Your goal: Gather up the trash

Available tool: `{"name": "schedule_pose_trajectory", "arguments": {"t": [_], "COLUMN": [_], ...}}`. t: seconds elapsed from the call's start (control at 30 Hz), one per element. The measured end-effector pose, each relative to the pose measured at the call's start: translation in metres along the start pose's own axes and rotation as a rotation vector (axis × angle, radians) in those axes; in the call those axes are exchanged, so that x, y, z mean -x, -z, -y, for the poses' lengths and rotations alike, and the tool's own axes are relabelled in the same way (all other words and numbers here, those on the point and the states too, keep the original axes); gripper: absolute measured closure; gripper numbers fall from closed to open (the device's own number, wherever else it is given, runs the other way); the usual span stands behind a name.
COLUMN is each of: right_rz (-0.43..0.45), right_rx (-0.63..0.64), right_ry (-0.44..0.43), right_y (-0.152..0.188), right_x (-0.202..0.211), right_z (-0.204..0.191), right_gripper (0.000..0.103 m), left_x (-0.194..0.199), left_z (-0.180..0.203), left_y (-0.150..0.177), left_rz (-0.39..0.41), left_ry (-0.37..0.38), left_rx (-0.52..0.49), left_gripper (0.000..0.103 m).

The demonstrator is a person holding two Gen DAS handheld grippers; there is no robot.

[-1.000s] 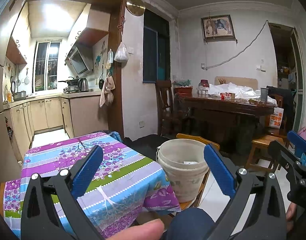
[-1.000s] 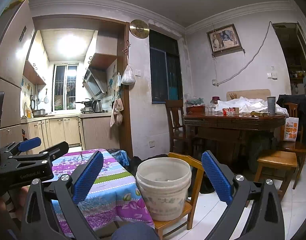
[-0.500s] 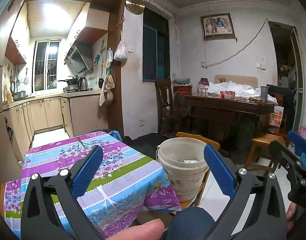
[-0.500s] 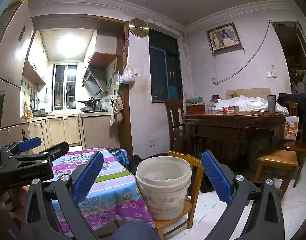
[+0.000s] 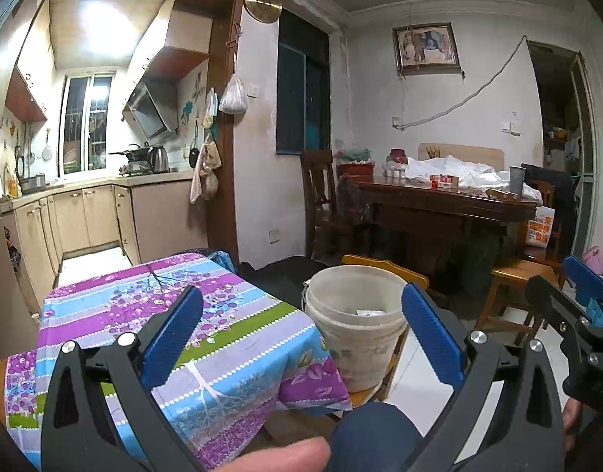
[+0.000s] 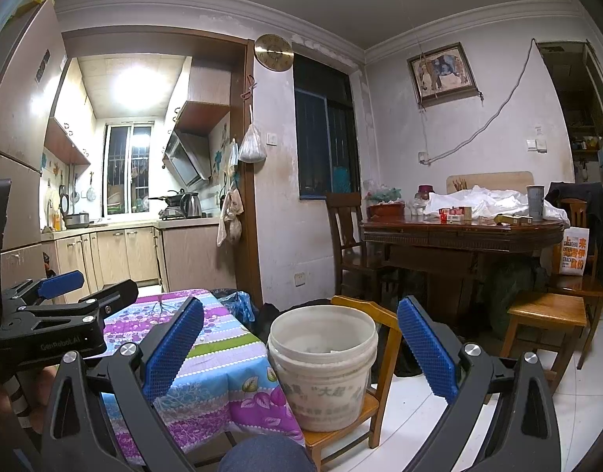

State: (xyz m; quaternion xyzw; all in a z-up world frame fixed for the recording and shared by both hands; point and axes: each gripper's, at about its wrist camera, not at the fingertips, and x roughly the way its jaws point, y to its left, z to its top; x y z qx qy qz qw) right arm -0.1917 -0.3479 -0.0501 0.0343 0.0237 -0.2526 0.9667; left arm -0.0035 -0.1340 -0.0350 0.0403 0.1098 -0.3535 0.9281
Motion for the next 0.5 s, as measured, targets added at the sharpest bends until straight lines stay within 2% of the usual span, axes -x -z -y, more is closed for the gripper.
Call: {"name": "schedule_pose_trajectory", "arguments": {"t": [0.4, 0.5], "right_rz": [-0.006, -0.006], "right_rx": [-0.003, -0.003], "right_ry": [0.002, 0.005], "right_y": [0.003, 0.013], "right_x": [-0.001, -0.001], "right_z": [0.000, 0.000], "right_gripper": [0.005, 0.005], "left_x": [-0.006, -0.007], "left_z": [0.006, 0.008], "left_y": [0.002, 0.003], "left_rz": [-0.043, -0.046], "left_ry": [0.017, 0.016], "left_rx": [-0.028, -0.030], "left_gripper": [0.006, 0.006]}}
